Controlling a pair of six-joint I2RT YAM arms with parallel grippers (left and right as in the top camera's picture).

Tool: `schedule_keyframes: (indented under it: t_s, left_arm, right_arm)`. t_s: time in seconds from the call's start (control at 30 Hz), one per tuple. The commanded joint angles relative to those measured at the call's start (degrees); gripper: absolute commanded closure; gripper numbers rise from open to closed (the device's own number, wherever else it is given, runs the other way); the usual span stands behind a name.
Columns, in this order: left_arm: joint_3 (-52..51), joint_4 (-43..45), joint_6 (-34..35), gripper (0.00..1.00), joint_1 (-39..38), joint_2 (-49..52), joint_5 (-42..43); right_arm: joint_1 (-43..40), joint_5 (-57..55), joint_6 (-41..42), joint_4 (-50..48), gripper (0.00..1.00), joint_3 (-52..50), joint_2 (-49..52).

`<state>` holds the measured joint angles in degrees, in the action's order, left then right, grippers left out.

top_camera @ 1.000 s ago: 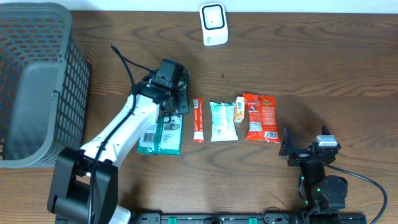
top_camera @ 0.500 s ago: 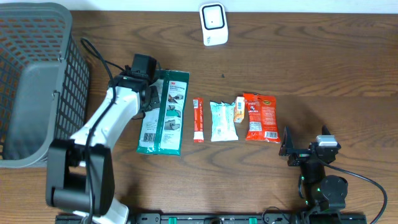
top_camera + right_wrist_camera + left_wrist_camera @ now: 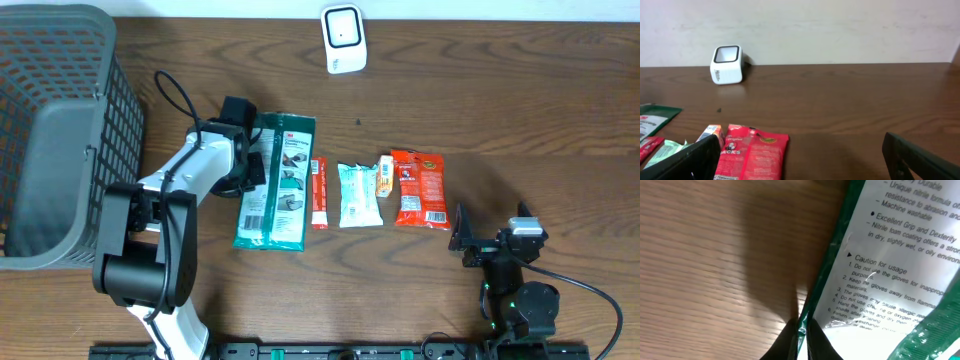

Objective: Scan the item barcode
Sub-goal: 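Lower the glove pack onto the table left of the red stick snack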

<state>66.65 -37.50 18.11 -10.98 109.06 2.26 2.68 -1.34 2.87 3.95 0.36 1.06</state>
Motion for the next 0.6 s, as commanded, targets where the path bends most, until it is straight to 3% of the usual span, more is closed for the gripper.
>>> schedule_keyframes:
  t_s: [0.0,0.4,0.57]
  left_arm:
    - [-1.0,-0.6,-0.5,0.89,-1.9,0.8,3.8]
    - [-1.6,-1.0,0.2,0.87,-4.6,0.3,6.8]
    - [-1.3,-1.7,0.1,0.85,-4.1,-6.0,5.4]
  right_arm:
    - [-0.3,-0.5,0.9,0.2,0.01,0.0,-0.2]
    - [-0.3,-0.5,0.9,0.2,0.01,0.0,-0.2]
    - [-0.3,-0.5,0.9,0.2,0.01,0.0,-0.2]
